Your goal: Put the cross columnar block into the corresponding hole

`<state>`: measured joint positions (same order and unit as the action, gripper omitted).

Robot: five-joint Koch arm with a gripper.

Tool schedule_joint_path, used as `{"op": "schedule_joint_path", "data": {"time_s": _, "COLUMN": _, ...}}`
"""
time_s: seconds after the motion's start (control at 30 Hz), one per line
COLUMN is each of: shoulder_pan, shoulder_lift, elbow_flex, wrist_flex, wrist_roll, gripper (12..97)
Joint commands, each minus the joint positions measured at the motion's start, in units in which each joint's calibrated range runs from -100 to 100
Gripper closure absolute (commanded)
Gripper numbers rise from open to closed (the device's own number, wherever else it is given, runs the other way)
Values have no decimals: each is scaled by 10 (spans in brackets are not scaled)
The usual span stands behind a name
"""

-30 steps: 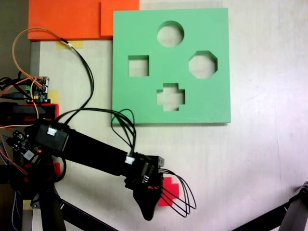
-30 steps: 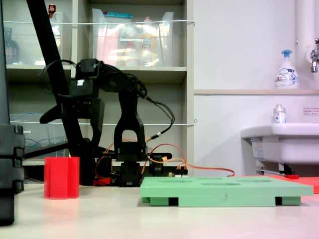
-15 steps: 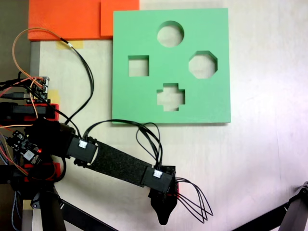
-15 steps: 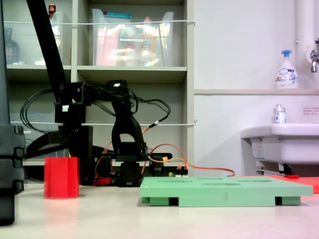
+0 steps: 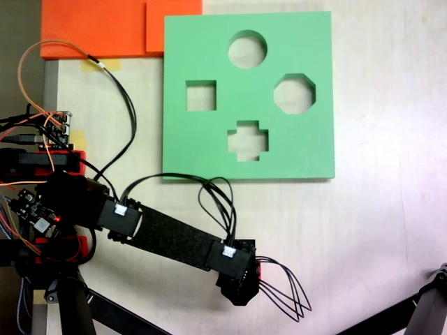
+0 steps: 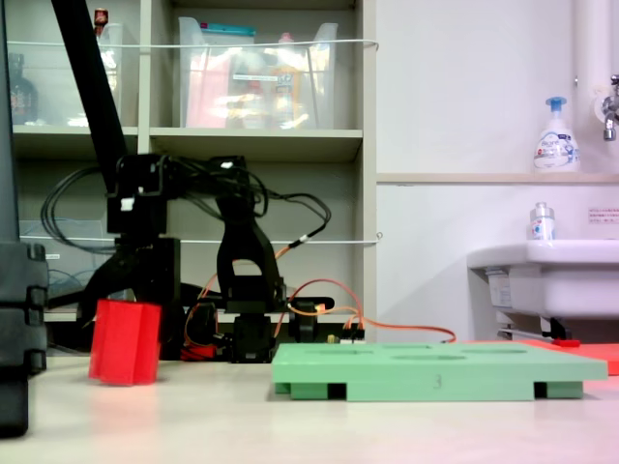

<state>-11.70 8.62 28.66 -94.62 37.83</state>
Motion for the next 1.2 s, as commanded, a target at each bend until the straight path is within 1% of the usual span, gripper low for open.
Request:
{"op": "schedule_joint_path", "data": {"time_s": 0.0, "shoulder_pan": -1, "shoulder_lift": -1, "elbow_flex": 3, "wrist_flex": -51, "wrist_roll": -5, "gripper": 630}}
{"op": "schedule_joint_path", "data": {"time_s": 0.17, "shoulder_pan": -7, "shoulder_lift": -2, "elbow_flex": 4, "wrist_flex": -54, "wrist_roll": -11, "gripper": 730}}
{"op": "schedule_joint_path", "data": {"time_s": 0.43, "shoulder_pan": -7, "shoulder_lift": -29, "elbow_flex": 5, "wrist_flex": -54, "wrist_roll": -11, "gripper": 740}}
{"op": "schedule_joint_path", "data": {"time_s": 0.57, "shoulder_pan": -4, "shoulder_lift": -90, "elbow_flex": 9, "wrist_flex": -54, "wrist_roll": -10, "gripper": 739}}
{"op": "schedule_joint_path", "data": {"time_s": 0.7, "shoulder_pan": 6, "shoulder_lift": -169, "elbow_flex": 9, "wrist_flex": -54, "wrist_roll": 5, "gripper": 755}}
{"op": "schedule_joint_path", "data": {"time_s": 0.97, "shoulder_pan": 57, "shoulder_lift": -293, "elbow_flex": -24, "wrist_flex": -54, "wrist_roll": 48, "gripper": 756}}
{"op": "schedule_joint_path", "data": {"time_s": 1.17, "shoulder_pan": 124, "shoulder_lift": -329, "elbow_flex": -58, "wrist_flex": -54, "wrist_roll": 103, "gripper": 755}}
